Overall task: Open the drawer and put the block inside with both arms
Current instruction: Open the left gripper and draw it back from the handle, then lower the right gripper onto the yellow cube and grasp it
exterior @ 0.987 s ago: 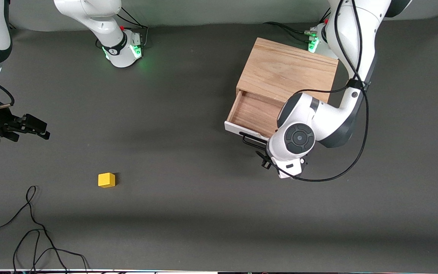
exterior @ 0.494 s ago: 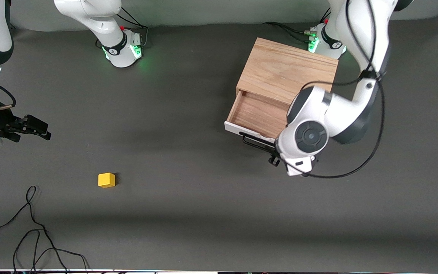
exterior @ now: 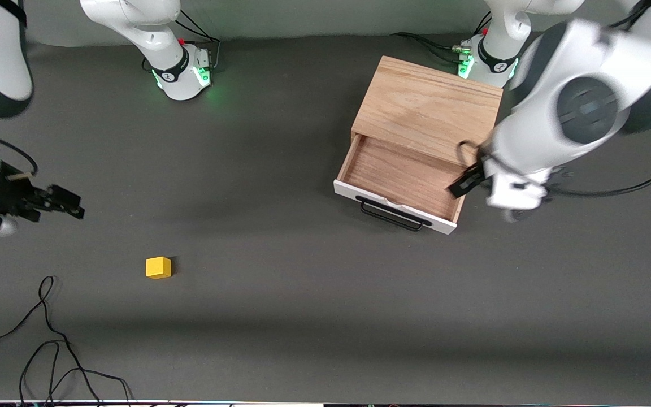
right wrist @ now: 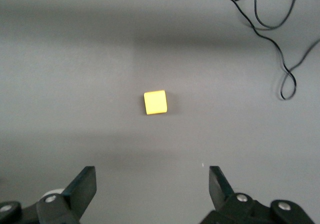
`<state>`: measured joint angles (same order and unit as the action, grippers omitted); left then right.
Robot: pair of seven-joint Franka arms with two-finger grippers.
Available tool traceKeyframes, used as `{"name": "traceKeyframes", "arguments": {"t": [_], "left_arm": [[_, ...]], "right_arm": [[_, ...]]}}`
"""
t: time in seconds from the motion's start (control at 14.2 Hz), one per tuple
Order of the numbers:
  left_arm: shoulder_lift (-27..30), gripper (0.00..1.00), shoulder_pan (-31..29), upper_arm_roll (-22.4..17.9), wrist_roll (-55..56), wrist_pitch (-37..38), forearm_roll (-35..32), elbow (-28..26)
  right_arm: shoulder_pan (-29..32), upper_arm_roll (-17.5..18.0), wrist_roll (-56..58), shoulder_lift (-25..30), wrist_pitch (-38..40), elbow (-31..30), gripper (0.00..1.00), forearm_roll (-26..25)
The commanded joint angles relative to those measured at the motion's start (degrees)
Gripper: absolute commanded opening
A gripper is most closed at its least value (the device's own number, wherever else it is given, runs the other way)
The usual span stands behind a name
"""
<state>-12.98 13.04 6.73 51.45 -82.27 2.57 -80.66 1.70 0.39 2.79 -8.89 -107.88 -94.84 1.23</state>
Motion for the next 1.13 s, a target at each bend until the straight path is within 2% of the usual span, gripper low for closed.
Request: {"name": "traceKeyframes", "arguments": {"t": [0.0,0.21,0.35,0.49,0.63,1.06], "left_arm": [[8.1,0.99,-5.6,0.3,-17.0,-1.4,-1.2,-8.1],[10.6,0.99,-9.3,0.3,-27.2,-4.3,-1.5,-10.2],[12.5,0.99,-10.2,0.2,-33.9,-10.5,-2.5,-14.6],[14.2,0.99,-10.1,-0.9,-35.5,-18.7,-2.9,-19.5],[14.6,0.99,-10.2,-1.3,-35.5,-23.3,-2.8,-21.5],[16.7,0.99,-10.1,-3.1,-38.2,-19.4,-2.8,-21.1]], "right_arm": [[-1.4,-0.1,-0.9,-6.2,-5.7,-0.7,1.00,-1.1],[-1.5,-0.2,-1.0,-11.7,-14.4,-4.7,1.00,-1.0],[-1.8,-0.2,-0.9,-15.0,-18.6,-5.7,1.00,-1.1],[-1.9,-0.2,-0.9,-18.3,-21.6,-5.7,1.00,-1.1],[-2.6,-0.2,-0.9,-21.1,-23.8,-5.7,1.00,-1.3],[-2.4,-0.3,-0.6,-26.1,-26.9,-5.6,1.00,-2.9]]}}
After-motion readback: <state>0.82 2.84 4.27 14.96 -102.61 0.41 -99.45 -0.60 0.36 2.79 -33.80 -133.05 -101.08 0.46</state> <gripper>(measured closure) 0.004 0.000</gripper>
